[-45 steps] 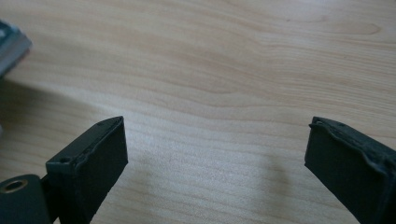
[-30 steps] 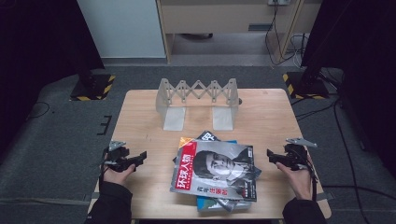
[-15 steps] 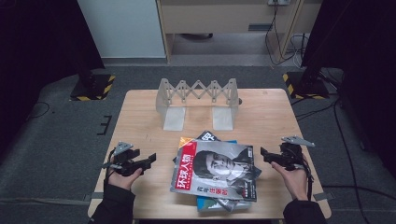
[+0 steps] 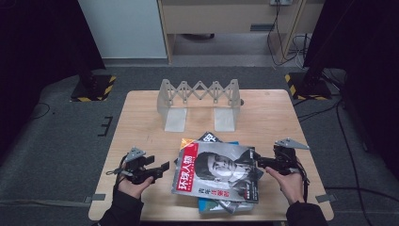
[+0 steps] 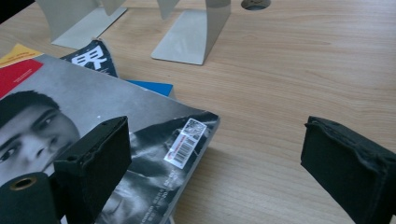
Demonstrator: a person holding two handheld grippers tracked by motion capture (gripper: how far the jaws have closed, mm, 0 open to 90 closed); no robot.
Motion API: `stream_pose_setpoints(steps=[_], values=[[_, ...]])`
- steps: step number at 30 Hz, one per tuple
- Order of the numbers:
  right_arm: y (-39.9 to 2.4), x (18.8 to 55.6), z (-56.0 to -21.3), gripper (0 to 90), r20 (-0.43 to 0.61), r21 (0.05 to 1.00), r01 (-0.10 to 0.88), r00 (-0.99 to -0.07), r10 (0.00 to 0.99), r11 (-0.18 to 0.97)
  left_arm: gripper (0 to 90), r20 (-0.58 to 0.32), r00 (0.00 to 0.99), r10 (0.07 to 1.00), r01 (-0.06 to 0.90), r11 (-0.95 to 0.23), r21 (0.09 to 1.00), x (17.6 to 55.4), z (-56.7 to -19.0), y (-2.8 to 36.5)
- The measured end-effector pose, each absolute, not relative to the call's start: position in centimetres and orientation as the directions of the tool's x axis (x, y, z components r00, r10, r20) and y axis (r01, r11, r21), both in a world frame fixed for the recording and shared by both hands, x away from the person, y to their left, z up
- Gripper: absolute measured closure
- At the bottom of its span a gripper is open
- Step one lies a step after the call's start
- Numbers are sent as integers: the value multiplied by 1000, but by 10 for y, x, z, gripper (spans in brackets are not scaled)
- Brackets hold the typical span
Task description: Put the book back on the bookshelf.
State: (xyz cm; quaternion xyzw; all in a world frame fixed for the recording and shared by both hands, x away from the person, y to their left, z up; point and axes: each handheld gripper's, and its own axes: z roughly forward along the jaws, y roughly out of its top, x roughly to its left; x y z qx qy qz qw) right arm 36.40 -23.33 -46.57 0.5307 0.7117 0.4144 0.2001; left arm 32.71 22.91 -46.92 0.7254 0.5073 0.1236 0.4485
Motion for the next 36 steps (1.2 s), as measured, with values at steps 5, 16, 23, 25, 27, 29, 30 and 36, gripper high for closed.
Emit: stream_pose_setpoints(steps=[5,16,23,25,27,29,30,36], values=[[-228,361,-468,85,161,799,593,-370,915,99,249,-284,478,831,632,-101,768,323,-471,220],[-212,355,-474,75,183,783,610,-414,891,123,267,-303,512,804,653,-136,745,319,-479,204],[-201,351,-479,75,187,771,619,-443,877,148,273,-318,523,791,668,-149,729,317,-483,198],[-198,351,-483,76,185,763,625,-457,870,165,276,-310,532,788,668,-165,726,316,-484,195],[-198,351,-484,76,186,760,628,-458,869,168,276,-307,539,785,672,-180,719,315,-486,192],[-197,351,-486,75,191,755,633,-461,867,170,277,-310,543,781,678,-190,710,316,-488,189],[-197,351,-486,75,191,755,633,-461,867,170,276,-310,543,781,678,-190,710,316,-488,189],[-194,351,-490,74,200,743,645,-466,862,176,276,-362,542,759,706,-177,685,317,-493,185]])
